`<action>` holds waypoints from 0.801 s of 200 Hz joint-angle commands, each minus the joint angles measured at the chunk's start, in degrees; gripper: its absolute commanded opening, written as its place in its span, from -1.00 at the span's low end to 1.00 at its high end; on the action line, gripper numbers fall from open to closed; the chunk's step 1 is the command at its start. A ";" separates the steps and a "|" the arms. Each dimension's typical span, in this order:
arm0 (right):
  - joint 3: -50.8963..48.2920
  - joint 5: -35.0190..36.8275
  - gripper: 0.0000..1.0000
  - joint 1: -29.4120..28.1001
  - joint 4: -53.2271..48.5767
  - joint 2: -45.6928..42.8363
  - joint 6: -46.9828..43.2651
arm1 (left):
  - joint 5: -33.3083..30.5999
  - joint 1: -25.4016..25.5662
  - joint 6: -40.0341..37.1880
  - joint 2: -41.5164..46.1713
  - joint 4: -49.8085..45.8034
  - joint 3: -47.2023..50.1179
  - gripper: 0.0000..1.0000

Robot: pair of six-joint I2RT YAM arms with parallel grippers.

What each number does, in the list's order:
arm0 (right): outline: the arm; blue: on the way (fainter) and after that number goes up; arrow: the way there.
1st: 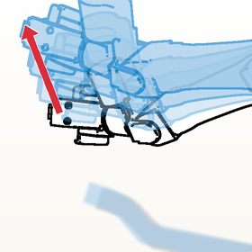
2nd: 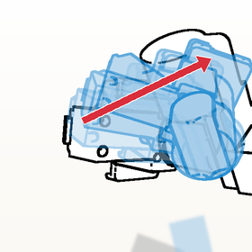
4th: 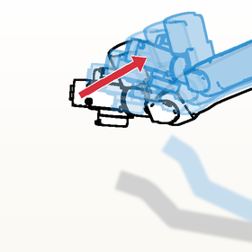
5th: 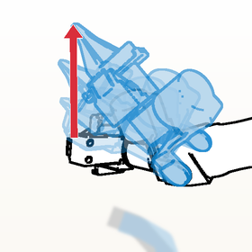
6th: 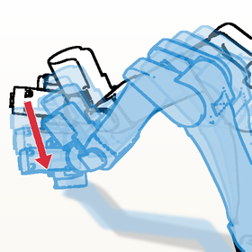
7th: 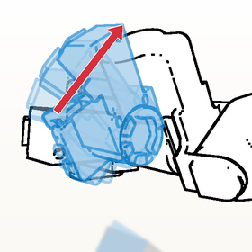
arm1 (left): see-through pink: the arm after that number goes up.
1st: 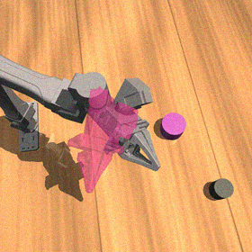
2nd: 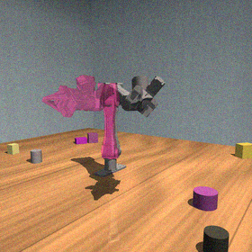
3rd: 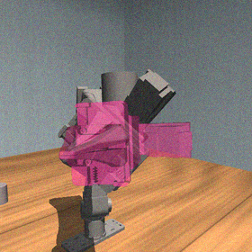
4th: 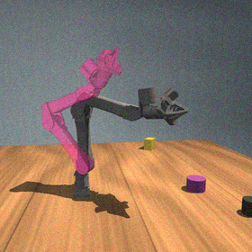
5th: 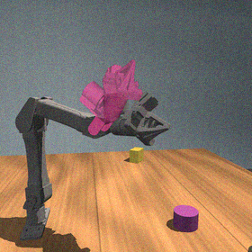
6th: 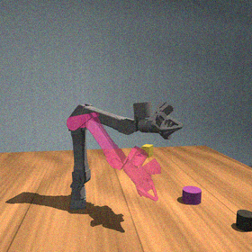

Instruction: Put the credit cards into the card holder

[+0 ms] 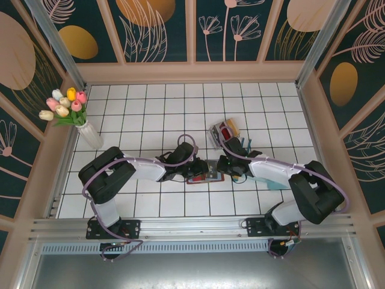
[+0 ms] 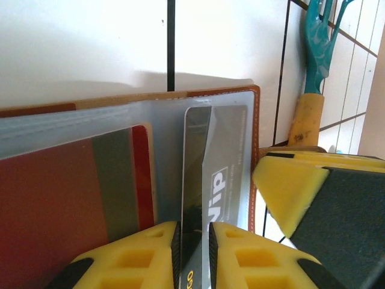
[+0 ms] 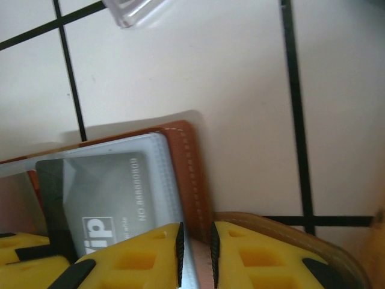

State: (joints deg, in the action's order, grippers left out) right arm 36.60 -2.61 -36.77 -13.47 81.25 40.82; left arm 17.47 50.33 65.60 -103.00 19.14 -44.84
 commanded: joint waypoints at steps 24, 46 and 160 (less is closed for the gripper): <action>-1.33 -0.92 -0.58 1.19 -2.21 0.98 -2.18 | -0.92 0.24 -3.55 -0.12 -6.20 -1.29 -0.83; -1.95 -3.79 -0.67 1.25 -0.04 2.87 -2.41 | -0.02 0.27 -3.77 -1.08 -5.57 -1.96 -0.91; -3.05 -6.41 -0.82 0.74 2.05 2.14 -0.81 | 0.83 2.06 -2.92 -3.50 -5.38 -4.18 -0.69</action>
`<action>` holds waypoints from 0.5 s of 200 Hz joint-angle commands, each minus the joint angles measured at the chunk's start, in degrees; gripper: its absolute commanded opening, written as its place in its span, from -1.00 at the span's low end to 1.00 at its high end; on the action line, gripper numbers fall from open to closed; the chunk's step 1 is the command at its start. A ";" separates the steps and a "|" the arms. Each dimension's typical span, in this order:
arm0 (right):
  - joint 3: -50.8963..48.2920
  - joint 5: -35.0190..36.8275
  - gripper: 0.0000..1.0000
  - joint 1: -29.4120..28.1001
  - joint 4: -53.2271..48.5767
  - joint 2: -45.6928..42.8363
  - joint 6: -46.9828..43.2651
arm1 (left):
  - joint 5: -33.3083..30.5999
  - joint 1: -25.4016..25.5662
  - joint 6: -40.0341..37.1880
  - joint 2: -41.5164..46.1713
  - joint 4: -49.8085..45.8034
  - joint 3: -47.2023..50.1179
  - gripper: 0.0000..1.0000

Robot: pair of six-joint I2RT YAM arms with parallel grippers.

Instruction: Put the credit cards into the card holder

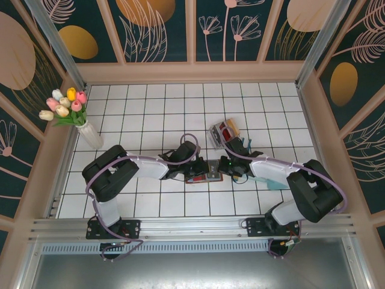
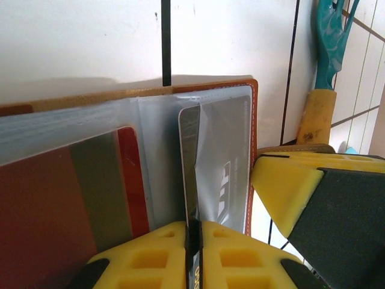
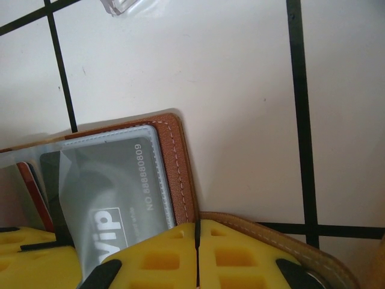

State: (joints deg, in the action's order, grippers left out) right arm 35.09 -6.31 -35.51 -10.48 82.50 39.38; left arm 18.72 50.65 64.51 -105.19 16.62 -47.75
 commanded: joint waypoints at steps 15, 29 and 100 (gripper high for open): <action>-1.02 -1.34 -0.81 -0.06 -2.04 -0.17 0.44 | -3.14 1.79 -3.34 0.42 -6.82 -1.66 -0.59; -0.11 -0.97 -0.76 0.87 -2.85 -1.70 -0.20 | -4.74 1.82 -4.83 2.24 -9.25 -1.85 -0.52; 12.23 -3.36 -0.51 7.31 -9.79 -10.39 -9.63 | -10.44 1.71 -9.01 10.67 -15.86 -2.10 0.08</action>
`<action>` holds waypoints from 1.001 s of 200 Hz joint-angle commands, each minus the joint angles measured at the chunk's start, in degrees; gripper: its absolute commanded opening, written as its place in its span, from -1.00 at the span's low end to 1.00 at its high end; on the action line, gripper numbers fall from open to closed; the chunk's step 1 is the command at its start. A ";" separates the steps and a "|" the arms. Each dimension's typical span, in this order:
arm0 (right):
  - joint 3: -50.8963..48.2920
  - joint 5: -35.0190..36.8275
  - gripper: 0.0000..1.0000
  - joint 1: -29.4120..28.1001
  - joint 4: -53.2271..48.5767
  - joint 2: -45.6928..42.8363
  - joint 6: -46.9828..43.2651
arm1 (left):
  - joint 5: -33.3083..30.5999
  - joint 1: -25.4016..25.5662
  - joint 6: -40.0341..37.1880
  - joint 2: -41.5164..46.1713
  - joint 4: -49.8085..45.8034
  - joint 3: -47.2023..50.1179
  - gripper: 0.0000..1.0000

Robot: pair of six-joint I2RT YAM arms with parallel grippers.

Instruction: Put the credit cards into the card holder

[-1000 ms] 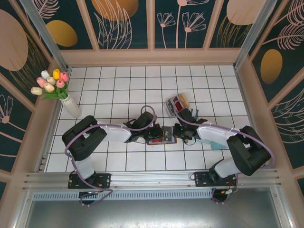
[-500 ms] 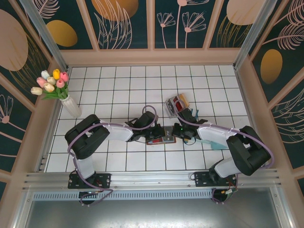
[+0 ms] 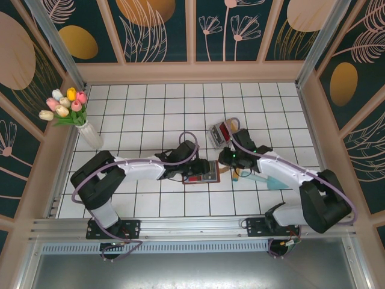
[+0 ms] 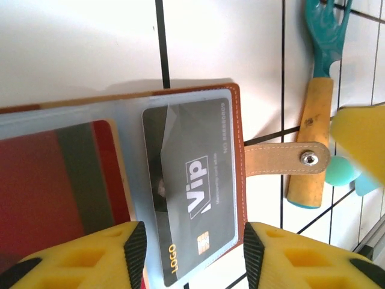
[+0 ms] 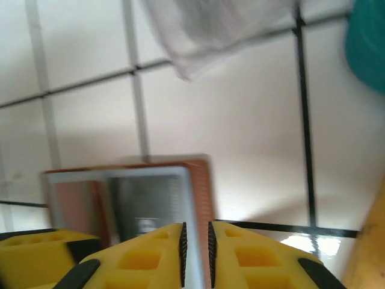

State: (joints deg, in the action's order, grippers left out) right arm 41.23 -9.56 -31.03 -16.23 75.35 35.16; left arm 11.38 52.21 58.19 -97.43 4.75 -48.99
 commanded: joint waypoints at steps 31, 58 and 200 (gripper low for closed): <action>15.82 10.54 -0.41 6.80 -11.05 0.71 -15.45 | -5.46 -0.87 -3.53 5.33 -4.90 -2.25 0.20; 22.48 17.25 -0.31 10.02 -13.56 8.23 -23.11 | 0.21 -6.19 -2.29 3.12 0.60 -4.28 0.27; 38.17 17.03 0.05 11.00 -18.00 27.53 -32.11 | 2.55 -12.31 -0.44 -26.59 -4.75 -36.47 0.15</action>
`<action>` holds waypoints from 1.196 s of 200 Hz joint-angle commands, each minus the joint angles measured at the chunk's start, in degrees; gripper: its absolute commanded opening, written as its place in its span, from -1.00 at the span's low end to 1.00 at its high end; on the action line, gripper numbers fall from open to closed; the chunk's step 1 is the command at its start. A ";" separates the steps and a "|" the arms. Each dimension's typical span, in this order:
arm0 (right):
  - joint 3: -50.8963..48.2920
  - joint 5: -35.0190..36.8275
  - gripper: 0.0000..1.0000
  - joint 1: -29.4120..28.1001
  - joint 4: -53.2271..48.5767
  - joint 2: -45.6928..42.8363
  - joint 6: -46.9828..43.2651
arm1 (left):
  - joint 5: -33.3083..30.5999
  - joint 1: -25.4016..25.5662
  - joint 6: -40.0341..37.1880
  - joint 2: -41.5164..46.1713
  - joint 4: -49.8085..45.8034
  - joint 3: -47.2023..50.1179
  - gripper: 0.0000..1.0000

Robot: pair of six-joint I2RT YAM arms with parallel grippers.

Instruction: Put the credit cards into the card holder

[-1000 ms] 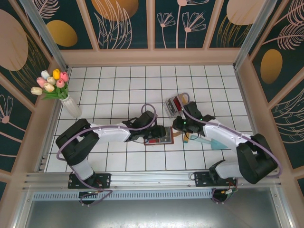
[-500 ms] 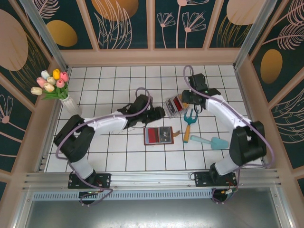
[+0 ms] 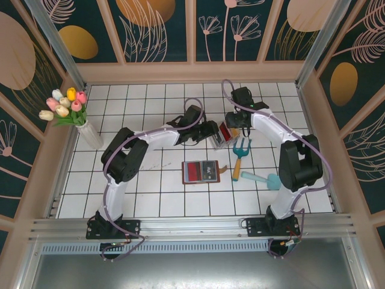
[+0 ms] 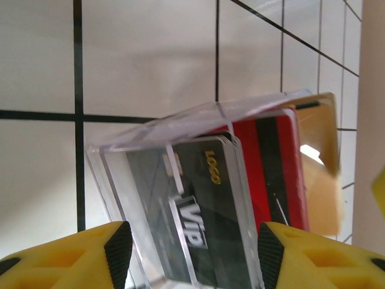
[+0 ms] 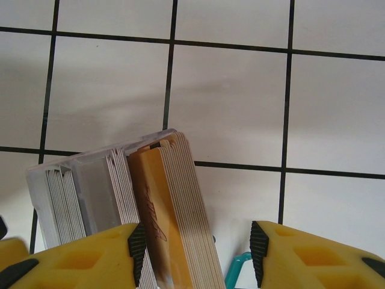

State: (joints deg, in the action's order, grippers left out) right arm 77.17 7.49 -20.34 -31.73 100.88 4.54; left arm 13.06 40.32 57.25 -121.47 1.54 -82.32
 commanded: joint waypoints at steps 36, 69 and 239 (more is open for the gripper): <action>2.93 0.68 0.05 0.32 -2.84 4.16 -1.99 | 1.17 -0.53 1.02 -5.00 -1.54 -3.59 0.10; 3.17 2.17 0.06 0.17 -2.65 5.86 -2.40 | 0.99 -0.50 1.37 -6.34 -1.43 -2.58 0.04; 4.34 10.55 -0.11 -0.78 -4.06 3.50 -2.03 | 0.21 -0.50 0.75 -6.59 -1.78 -0.48 -0.04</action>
State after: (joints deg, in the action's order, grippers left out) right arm 79.79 14.11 -21.47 -33.34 106.87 3.25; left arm 14.33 39.86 58.74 -126.72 3.07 -84.01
